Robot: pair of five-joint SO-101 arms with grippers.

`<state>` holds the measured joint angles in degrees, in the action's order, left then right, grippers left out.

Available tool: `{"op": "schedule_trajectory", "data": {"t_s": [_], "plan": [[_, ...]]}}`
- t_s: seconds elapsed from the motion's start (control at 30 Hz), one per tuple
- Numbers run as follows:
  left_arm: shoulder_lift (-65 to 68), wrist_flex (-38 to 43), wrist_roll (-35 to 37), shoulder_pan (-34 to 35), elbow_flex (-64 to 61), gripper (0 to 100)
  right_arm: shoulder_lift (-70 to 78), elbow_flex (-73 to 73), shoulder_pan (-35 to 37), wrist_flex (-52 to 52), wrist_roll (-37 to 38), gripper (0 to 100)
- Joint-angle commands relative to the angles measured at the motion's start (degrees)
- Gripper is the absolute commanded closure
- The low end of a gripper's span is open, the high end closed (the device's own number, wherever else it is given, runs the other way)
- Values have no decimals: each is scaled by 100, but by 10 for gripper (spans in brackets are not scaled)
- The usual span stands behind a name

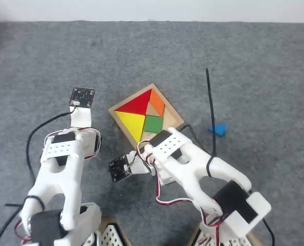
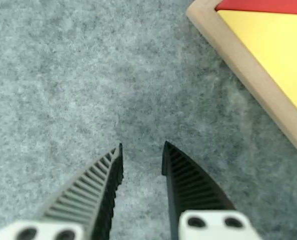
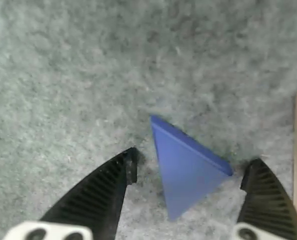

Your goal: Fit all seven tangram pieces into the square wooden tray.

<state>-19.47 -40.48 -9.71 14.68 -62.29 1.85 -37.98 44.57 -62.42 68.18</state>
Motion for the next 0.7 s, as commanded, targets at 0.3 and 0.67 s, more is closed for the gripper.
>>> {"op": "schedule_trajectory", "data": {"t_s": [0.3, 0.67], "plan": [[-44, 79, -62, -35, 22, 875, 92, 105, -31, 4, 132, 754], [-44, 79, -62, -35, 22, 875, 92, 1389, -488, -1024, -1099, 816]]}}
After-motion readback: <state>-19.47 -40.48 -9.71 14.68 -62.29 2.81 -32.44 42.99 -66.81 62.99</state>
